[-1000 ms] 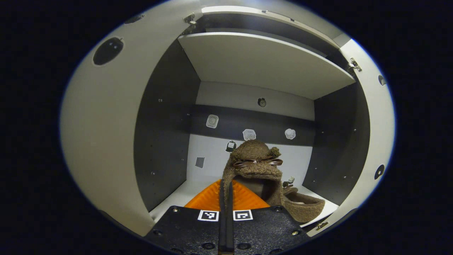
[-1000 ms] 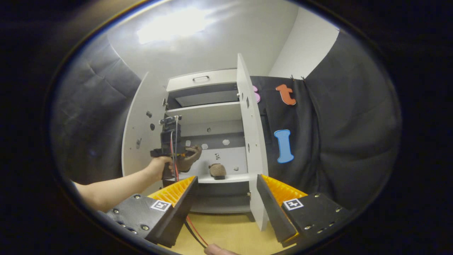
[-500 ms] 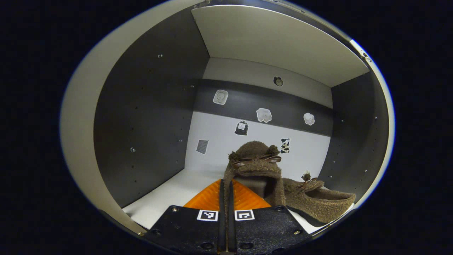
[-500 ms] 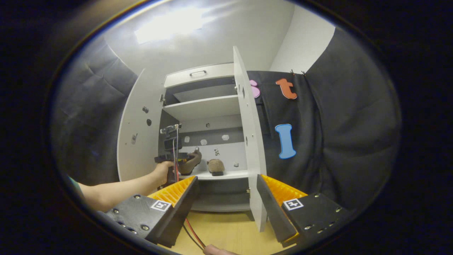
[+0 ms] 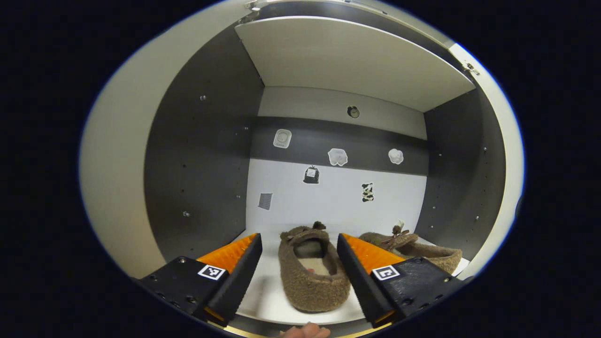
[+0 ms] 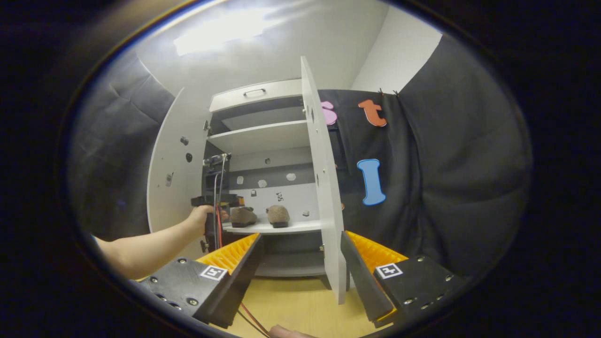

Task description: Grab one shoe with the right hand and put it into the shoe cabinet, grab the other shoe with the left hand and put it into the shoe cabinet; then close the right door with the right hand and the left door with the left hand.

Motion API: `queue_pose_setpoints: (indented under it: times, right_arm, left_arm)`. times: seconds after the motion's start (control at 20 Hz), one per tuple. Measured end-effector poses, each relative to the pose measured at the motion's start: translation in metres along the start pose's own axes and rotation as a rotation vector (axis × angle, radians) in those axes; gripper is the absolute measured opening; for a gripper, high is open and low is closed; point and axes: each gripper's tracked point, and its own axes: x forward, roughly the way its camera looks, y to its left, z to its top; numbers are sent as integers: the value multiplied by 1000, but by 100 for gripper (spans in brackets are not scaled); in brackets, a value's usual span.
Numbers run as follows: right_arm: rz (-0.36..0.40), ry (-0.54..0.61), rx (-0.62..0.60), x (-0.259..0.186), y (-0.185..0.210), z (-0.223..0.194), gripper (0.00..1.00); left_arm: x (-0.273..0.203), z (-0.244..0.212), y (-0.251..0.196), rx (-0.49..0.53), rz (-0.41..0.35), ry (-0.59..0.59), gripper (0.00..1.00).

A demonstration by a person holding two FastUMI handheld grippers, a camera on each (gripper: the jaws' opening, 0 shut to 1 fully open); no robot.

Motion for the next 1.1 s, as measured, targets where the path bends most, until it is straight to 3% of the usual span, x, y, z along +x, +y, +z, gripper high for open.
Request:
queue_pose_setpoints:
  times: [0.15, 0.65, 0.85, 0.95, 1.1]
  right_arm:
    - [1, 8, -5, -7, 1, 0, 98]
    - [-81, -10, -37, -27, -37, 44, 99]
    - [-85, 14, -146, -24, -63, 56, 99]
    - [-119, 35, -202, -18, -86, 63, 99]
    - [-150, 58, -198, -10, -113, 76, 99]
  left_arm:
    - [-30, 11, 4, 9, 3, -19, 96]
    - [-184, 41, -4, 43, -157, -86, 96]
    - [-252, 26, -6, 3, -242, -60, 93]
    - [-277, 19, 3, 0, -247, -64, 96]
    - [-310, -7, 16, -18, -241, -15, 93]
